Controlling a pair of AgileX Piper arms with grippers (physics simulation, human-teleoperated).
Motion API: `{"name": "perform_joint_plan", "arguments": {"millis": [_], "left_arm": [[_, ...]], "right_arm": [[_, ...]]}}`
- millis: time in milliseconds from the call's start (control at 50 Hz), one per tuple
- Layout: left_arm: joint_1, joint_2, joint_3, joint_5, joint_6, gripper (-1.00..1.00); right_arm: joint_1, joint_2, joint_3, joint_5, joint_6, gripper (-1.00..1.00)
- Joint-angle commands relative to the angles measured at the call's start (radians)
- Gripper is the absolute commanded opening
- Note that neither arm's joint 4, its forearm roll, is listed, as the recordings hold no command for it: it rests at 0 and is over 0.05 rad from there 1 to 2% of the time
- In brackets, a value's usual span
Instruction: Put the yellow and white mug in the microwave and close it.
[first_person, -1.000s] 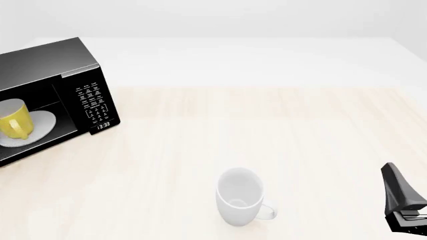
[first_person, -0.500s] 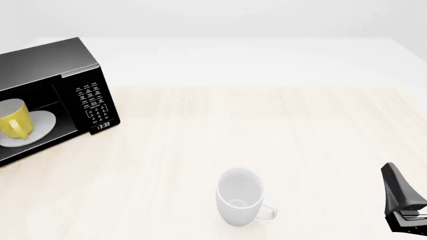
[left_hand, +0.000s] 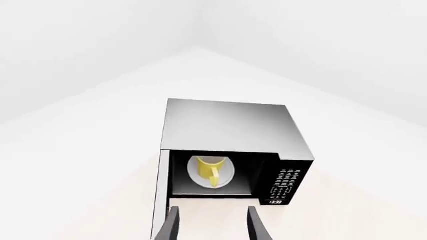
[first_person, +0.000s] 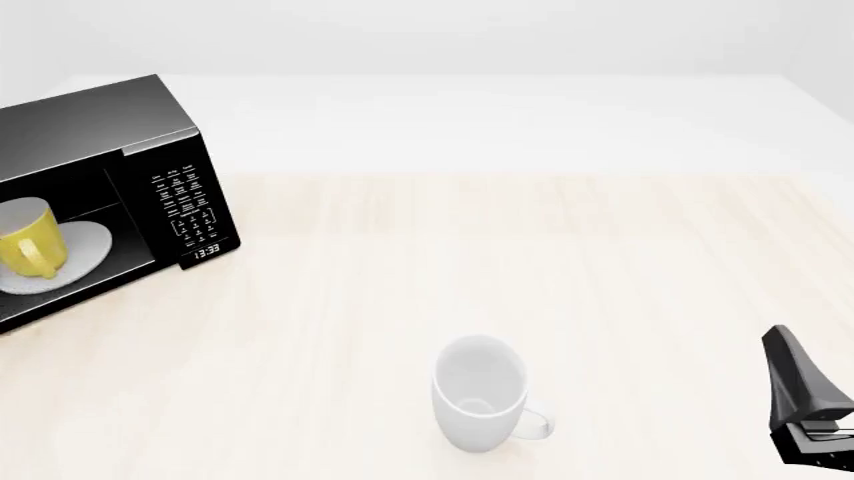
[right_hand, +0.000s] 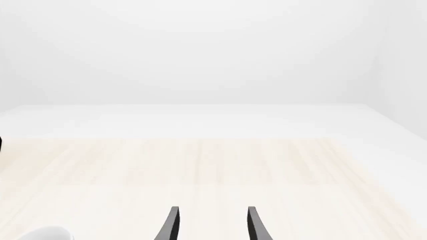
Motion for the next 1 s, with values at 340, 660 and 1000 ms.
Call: {"name": "perform_joint_plan", "arguments": {"millis": [340,660,1000], "left_arm": [[0.204,0.063,0.005,-0.072,0.006,1.0],[0.328,0.145,0.003,-0.12,-0.017,1.0],[0.413,0.21,0.021,-0.155,-0.034,1.0]], "right_arm": [[0.0,0.0,0.0,0.0,0.0,1.0],[0.0,0.0,0.0,0.0,0.0,1.0],[0.0,0.0,0.0,0.0,0.0,1.0]]}}
